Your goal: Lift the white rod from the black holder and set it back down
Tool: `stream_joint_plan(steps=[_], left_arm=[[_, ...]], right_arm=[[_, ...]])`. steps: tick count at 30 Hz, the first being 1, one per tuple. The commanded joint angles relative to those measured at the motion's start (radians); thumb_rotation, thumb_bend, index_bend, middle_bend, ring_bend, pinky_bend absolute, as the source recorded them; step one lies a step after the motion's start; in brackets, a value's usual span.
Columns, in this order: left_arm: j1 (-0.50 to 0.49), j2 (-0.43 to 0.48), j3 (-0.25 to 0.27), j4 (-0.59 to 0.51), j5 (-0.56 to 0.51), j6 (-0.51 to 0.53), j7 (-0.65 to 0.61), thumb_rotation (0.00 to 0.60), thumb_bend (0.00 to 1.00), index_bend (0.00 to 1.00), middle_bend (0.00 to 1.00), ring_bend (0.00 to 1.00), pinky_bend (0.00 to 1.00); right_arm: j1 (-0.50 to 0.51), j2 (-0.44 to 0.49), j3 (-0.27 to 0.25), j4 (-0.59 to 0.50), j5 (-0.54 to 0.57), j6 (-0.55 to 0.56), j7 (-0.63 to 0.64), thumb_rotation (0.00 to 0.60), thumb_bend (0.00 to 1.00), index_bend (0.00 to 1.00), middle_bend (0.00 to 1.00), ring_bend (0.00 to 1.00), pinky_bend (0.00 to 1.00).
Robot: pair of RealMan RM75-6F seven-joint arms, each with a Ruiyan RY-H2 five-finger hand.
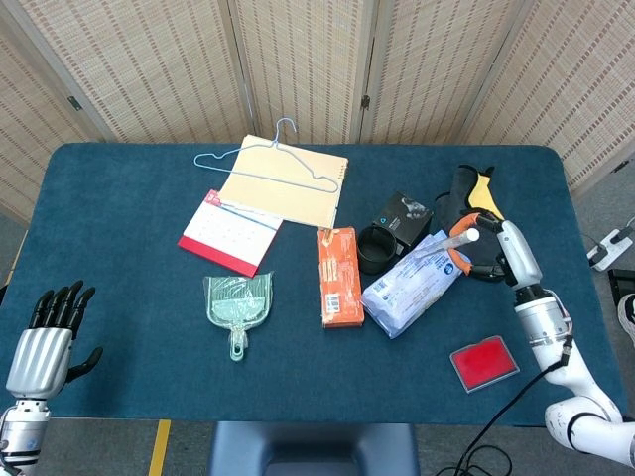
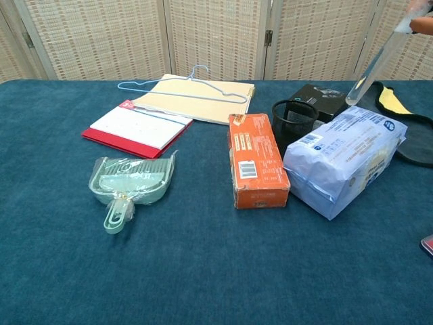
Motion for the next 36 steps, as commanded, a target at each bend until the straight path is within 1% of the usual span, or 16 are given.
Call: stream_joint_plan(steps=[1, 3, 5, 8, 10, 15, 17, 18, 20, 27, 30, 31, 33, 36], left_arm=[[-0.001, 0.0, 0.0, 0.0, -0.002, -0.002, 0.0, 0.6, 0.29, 0.09, 0.07, 0.02, 0.06], [-0.001, -0.001, 0.0, 0.001, -0.002, -0.002, 0.0, 0.6, 0.29, 0.09, 0.07, 0.02, 0.06], [0.0, -0.002, 0.0, 0.003, -0.004, -0.002, -0.003, 0.6, 0.29, 0.09, 0.07, 0.02, 0.06], [0.001, -0.003, 0.001, 0.006, -0.005, -0.001, -0.006, 0.6, 0.29, 0.09, 0.07, 0.02, 0.06], [0.002, -0.003, 0.001, 0.007, -0.005, 0.0, -0.009, 0.6, 0.29, 0.09, 0.07, 0.02, 0.06], [0.005, -0.001, 0.003, 0.012, -0.004, 0.004, -0.015, 0.6, 0.29, 0.09, 0.07, 0.02, 0.06], [0.005, -0.001, 0.003, 0.012, -0.004, 0.004, -0.016, 0.6, 0.29, 0.09, 0.07, 0.02, 0.06], [0.005, -0.001, 0.003, 0.012, -0.004, 0.004, -0.016, 0.6, 0.29, 0.09, 0.07, 0.02, 0.06], [0.004, -0.001, 0.003, 0.013, -0.004, 0.003, -0.015, 0.6, 0.29, 0.09, 0.07, 0.02, 0.06], [-0.001, -0.004, 0.001, 0.011, -0.004, -0.003, -0.009, 0.6, 0.29, 0.09, 0.07, 0.02, 0.06], [-0.002, -0.005, 0.002, 0.011, -0.005, -0.005, -0.007, 0.6, 0.29, 0.09, 0.07, 0.02, 0.06], [-0.003, -0.005, 0.002, 0.011, -0.006, -0.006, -0.006, 0.6, 0.29, 0.09, 0.07, 0.02, 0.06], [-0.003, -0.005, 0.002, 0.01, -0.007, -0.006, -0.006, 0.6, 0.29, 0.09, 0.07, 0.02, 0.06], [-0.002, -0.005, 0.001, 0.012, -0.008, -0.005, -0.007, 0.6, 0.29, 0.09, 0.07, 0.02, 0.06]], right_arm=[[0.0, -0.064, -0.002, 0.053, 0.017, 0.114, -0.268, 0.6, 0.48, 0.62, 0.44, 0.21, 0.22], [0.0, -0.066, 0.001, 0.041, 0.022, 0.113, -0.267, 0.6, 0.48, 0.62, 0.44, 0.21, 0.22], [0.0, -0.062, 0.003, 0.023, 0.028, 0.101, -0.236, 0.6, 0.48, 0.62, 0.44, 0.21, 0.22], [-0.001, -0.044, 0.007, -0.018, 0.04, 0.057, -0.134, 0.6, 0.48, 0.62, 0.44, 0.21, 0.22], [-0.001, -0.028, 0.012, -0.047, 0.044, 0.022, -0.042, 0.6, 0.48, 0.62, 0.44, 0.21, 0.22], [-0.004, 0.005, 0.019, -0.082, 0.034, -0.038, 0.145, 0.6, 0.48, 0.62, 0.44, 0.21, 0.22], [-0.004, 0.013, 0.018, -0.078, 0.029, -0.048, 0.171, 0.6, 0.48, 0.62, 0.44, 0.21, 0.22], [-0.004, 0.014, 0.017, -0.071, 0.027, -0.047, 0.167, 0.6, 0.48, 0.62, 0.44, 0.21, 0.22], [-0.004, 0.005, 0.013, -0.047, 0.023, -0.024, 0.111, 0.6, 0.48, 0.62, 0.44, 0.21, 0.22], [0.004, -0.072, 0.001, 0.055, 0.015, 0.1, -0.232, 0.6, 0.48, 0.62, 0.44, 0.21, 0.22], [0.009, -0.098, 0.001, 0.084, 0.011, 0.136, -0.319, 0.6, 0.48, 0.62, 0.44, 0.21, 0.22], [0.01, -0.105, 0.002, 0.088, 0.011, 0.142, -0.334, 0.6, 0.48, 0.62, 0.44, 0.21, 0.22], [0.012, -0.108, 0.004, 0.08, 0.017, 0.137, -0.324, 0.6, 0.48, 0.62, 0.44, 0.21, 0.22], [0.013, -0.092, 0.011, 0.034, 0.033, 0.096, -0.241, 0.6, 0.48, 0.62, 0.44, 0.21, 0.22]])
